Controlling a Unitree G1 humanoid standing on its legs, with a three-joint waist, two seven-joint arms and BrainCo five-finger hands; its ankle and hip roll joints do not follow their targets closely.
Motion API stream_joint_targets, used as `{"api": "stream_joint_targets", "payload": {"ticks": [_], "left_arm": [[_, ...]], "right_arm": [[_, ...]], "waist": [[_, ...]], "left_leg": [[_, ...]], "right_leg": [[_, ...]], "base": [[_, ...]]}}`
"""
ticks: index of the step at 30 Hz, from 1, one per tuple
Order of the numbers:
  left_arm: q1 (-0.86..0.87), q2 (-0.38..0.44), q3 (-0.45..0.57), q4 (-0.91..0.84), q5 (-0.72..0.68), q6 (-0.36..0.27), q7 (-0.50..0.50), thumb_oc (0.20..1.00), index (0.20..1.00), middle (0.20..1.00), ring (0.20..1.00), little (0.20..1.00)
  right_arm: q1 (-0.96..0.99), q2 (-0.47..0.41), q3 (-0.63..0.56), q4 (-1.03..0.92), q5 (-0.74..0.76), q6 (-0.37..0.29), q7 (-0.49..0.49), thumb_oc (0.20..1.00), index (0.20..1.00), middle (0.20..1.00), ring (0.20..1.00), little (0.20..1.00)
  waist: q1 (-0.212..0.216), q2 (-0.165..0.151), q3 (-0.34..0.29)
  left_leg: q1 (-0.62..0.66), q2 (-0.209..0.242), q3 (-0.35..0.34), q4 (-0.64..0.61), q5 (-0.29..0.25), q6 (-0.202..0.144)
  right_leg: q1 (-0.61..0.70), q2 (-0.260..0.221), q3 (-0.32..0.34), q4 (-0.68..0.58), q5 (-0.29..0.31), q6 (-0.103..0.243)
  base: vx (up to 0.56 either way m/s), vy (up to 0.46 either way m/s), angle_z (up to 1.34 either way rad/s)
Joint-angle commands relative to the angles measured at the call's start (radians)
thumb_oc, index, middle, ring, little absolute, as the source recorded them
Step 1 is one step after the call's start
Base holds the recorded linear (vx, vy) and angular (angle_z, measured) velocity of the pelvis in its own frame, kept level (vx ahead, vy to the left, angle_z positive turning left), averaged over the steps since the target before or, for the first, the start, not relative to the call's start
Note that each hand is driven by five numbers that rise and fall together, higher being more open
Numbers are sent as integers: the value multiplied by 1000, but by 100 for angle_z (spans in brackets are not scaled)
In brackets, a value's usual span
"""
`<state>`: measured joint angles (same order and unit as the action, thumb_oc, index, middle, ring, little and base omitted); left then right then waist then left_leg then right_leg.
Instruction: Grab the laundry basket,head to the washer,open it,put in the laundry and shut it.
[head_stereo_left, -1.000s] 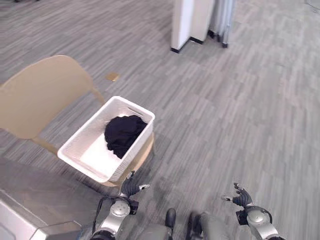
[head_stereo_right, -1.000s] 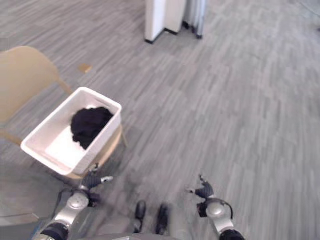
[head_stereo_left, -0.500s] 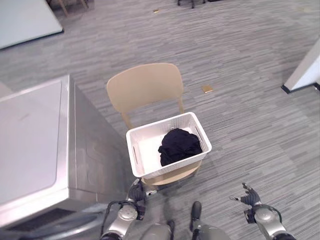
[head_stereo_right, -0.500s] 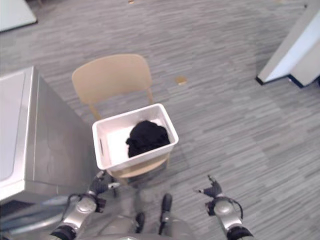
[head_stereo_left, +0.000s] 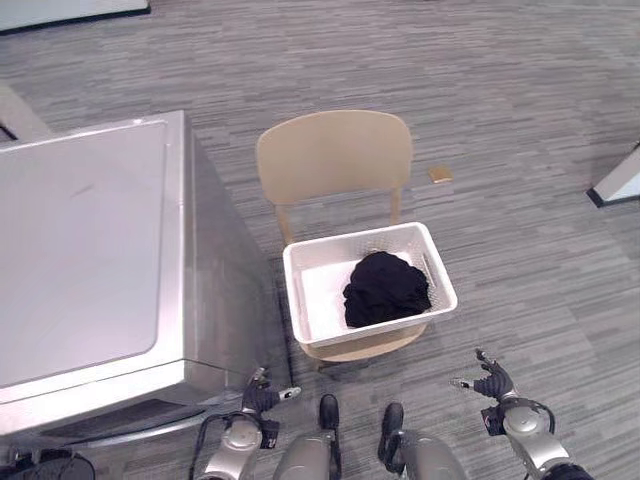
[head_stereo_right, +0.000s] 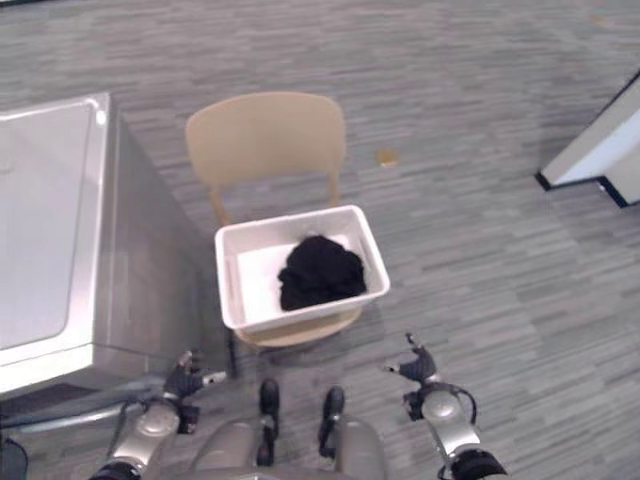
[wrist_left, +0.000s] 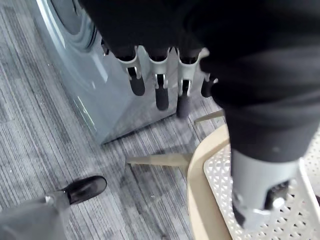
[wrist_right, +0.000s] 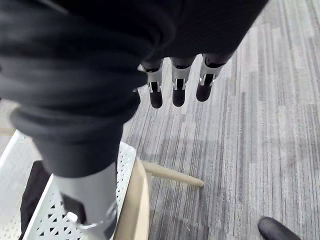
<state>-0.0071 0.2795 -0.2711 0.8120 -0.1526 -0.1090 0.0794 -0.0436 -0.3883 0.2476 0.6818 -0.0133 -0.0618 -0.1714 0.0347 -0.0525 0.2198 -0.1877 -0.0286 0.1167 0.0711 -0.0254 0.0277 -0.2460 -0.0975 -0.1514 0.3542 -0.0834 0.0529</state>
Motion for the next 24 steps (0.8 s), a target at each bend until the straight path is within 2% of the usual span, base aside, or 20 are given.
{"api": "stream_joint_targets", "payload": {"ticks": [1,2,3,4,7,8,12,17,19,20,24], "left_arm": [[-19,74,61,-8,0,-23,52,1000,1000,1000,1000,1000],[-22,74,59,-3,4,-25,52,1000,1000,1000,1000,1000],[-25,80,50,8,23,-30,53,1000,1000,1000,1000,1000],[-20,80,51,14,35,-29,48,1000,1000,1000,1000,1000],[-2,80,57,12,43,-31,36,1000,1000,1000,1000,1000],[-1,80,58,12,43,-31,36,1000,1000,1000,1000,1000],[1,90,47,11,44,-36,32,1000,1000,1000,1000,1000],[-8,92,33,23,31,-44,37,1000,1000,1000,1000,1000],[-21,87,20,44,13,-52,47,1000,1000,1000,1000,1000],[-22,87,21,45,13,-52,47,1000,1000,1000,1000,1000],[-57,97,-1,60,-30,-71,70,1000,1000,1000,1000,1000]], "right_arm": [[-38,-90,24,-107,-140,-32,-33,1000,1000,1000,1000,1000],[-48,-114,38,-134,-177,-32,-33,1000,1000,1000,1000,1000],[-58,-153,52,-200,-212,-31,-15,1000,1000,1000,1000,1000],[-67,-170,74,-226,-239,-34,1,1000,1000,1000,1000,1000],[-118,-221,144,-260,-321,-47,21,1000,1000,1000,1000,1000],[-119,-221,146,-258,-321,-48,20,1000,1000,1000,1000,1000],[-243,-270,265,-239,-381,-50,36,1000,1000,1000,1000,1000],[-351,-264,347,-166,-416,-45,19,1000,1000,1000,1000,1000],[-439,-242,400,-69,-453,-30,-13,1000,1000,1000,1000,1000],[-442,-241,402,-65,-453,-31,-15,1000,1000,1000,1000,1000],[-584,-206,462,115,-459,3,-62,1000,1000,1000,1000,1000]], "waist": [[8,8,-8],[2,5,-3],[-5,-7,-5],[1,-13,-10],[29,-22,-31],[26,-21,-31],[67,-20,-29],[98,-14,-13],[125,-9,5],[123,-10,4],[161,-2,44]], "left_leg": [[54,-9,-78,18,-44,15],[65,-14,-99,16,-48,14],[68,-30,-134,26,-49,5],[68,-33,-138,29,-52,2],[59,-29,-156,25,-44,-12],[59,-29,-157,25,-44,-12],[27,-21,-210,-17,3,-40],[-3,-20,-256,-49,41,-50],[-30,-22,-284,-65,66,-57],[-31,-22,-285,-65,67,-57],[-97,-28,-315,-71,98,-69]], "right_leg": [[31,53,93,-12,-20,55],[23,63,129,-38,-13,54],[43,71,190,-117,-3,55],[51,67,189,-135,-1,50],[81,68,165,-183,5,44],[83,68,163,-185,5,44],[103,68,101,-259,15,32],[93,64,41,-283,18,24],[72,65,11,-288,20,21],[71,65,9,-287,20,21],[8,63,-11,-275,27,17]], "base": [[185,-87,15],[130,-139,37],[121,-150,53],[91,-150,71],[34,-139,82],[-8,-165,41],[-27,-141,33],[-43,-61,52],[-50,-25,26],[-47,2,33],[-50,11,24]]}}
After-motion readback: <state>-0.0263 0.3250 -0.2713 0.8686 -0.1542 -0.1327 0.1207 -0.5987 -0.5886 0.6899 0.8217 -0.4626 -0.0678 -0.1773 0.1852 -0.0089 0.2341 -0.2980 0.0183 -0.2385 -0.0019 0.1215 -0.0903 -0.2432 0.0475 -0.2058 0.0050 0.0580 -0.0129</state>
